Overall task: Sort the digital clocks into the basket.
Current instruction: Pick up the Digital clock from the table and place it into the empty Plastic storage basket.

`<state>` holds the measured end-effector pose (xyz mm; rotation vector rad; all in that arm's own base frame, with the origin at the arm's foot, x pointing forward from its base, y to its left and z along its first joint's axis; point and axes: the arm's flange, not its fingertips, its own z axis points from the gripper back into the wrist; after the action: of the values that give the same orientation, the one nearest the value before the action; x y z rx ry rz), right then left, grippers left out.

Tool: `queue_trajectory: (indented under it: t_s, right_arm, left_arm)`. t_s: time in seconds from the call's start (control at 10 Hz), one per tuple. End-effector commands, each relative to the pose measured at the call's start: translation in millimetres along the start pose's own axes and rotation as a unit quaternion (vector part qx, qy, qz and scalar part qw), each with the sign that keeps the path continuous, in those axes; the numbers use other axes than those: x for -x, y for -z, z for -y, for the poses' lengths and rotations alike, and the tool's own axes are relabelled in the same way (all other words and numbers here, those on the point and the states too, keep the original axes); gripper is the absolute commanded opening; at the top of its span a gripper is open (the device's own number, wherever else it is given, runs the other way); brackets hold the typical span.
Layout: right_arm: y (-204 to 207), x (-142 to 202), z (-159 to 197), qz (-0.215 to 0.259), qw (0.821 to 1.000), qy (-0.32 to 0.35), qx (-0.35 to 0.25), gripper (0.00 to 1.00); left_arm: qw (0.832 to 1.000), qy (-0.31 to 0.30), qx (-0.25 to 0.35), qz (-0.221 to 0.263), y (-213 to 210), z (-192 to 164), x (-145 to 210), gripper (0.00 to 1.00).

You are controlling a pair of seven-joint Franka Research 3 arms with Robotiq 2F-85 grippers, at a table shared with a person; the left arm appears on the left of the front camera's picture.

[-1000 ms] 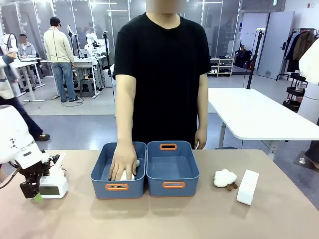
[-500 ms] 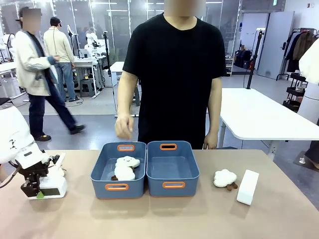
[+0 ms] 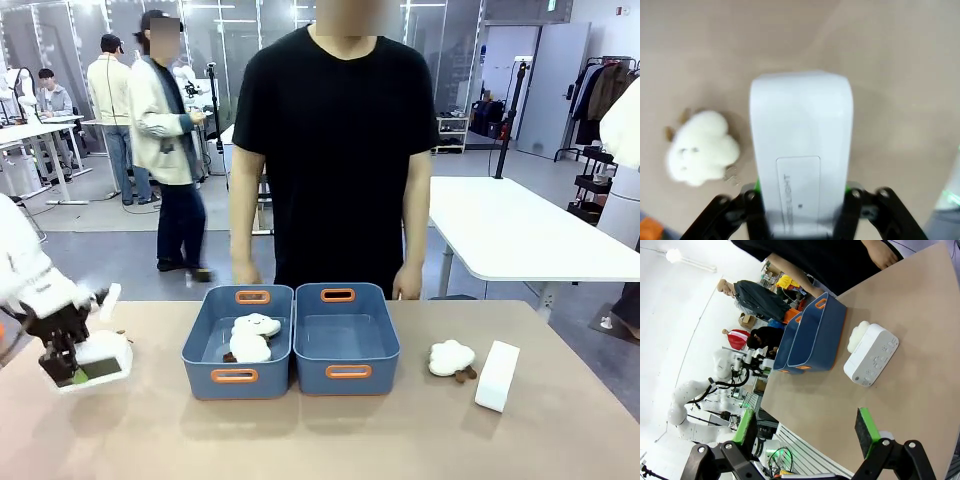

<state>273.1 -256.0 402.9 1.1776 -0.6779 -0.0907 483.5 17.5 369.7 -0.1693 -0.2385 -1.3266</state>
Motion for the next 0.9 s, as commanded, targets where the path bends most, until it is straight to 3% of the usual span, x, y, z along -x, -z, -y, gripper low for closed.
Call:
queue_trajectory:
  t_s: [0.0, 0.3, 0.5, 0.7, 0.8]
  right_arm:
    - [-1, 0, -1, 0.001, 1.0, -0.002, -0.004, 1.0]
    - [-1, 0, -1, 0.001, 1.0, -0.002, -0.004, 1.0]
    - [-1, 0, -1, 0.001, 1.0, -0.002, -0.004, 1.0]
    - [-1, 0, -1, 0.001, 1.0, -0.002, -0.004, 1.0]
    - [-1, 0, -1, 0.001, 1.0, -0.002, -0.004, 1.0]
  left_arm:
    - [0.979, -0.1, 0.043, 0.174, -78, 3, 30, 0.0]
    - [0.966, -0.13, 0.041, 0.22, -88, 26, -1, 0.0]
    - [0.967, -0.121, 0.01, 0.224, -92, 31, -81, 0.0]
    - [0.975, -0.098, 0.021, 0.2, -82, 47, -174, 0.0]
    - [0.972, -0.09, 0.026, 0.217, -74, 53, -214, 0.0]
